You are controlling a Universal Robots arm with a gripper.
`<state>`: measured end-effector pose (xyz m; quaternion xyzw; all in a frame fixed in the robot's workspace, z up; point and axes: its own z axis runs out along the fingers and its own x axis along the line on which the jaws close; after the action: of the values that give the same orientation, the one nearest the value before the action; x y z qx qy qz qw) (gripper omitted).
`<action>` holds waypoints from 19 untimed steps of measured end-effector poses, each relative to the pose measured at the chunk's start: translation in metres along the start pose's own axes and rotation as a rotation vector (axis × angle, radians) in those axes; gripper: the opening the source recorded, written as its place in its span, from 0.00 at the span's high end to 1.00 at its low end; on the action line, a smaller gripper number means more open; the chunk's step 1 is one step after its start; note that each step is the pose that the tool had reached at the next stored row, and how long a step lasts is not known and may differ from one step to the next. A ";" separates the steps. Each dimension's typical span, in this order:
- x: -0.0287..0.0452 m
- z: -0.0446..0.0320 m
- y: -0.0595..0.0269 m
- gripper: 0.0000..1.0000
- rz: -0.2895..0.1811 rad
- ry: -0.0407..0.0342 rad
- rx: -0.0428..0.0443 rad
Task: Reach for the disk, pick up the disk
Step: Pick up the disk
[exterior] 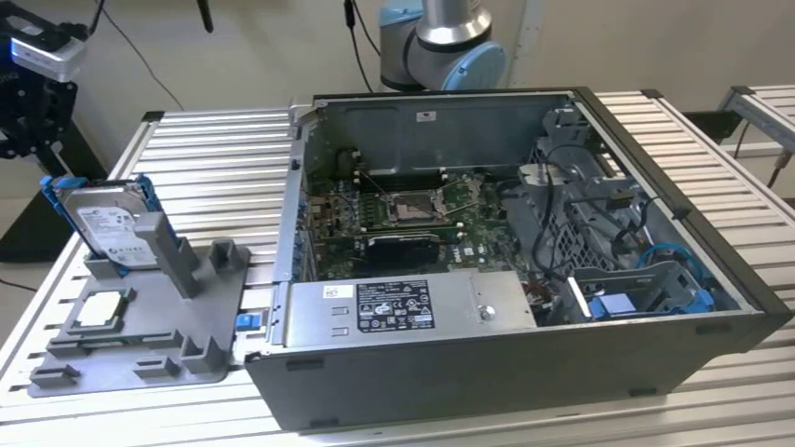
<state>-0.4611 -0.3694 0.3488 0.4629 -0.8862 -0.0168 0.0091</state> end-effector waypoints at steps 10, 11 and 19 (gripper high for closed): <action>0.0000 0.0000 0.0000 1.00 -0.181 0.0066 0.0006; 0.0000 0.0000 0.0000 1.00 -0.198 0.0070 0.0011; 0.0000 0.0003 0.0000 1.00 -0.311 0.0055 0.0085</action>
<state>-0.4611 -0.3694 0.3485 0.5947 -0.8038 -0.0130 0.0069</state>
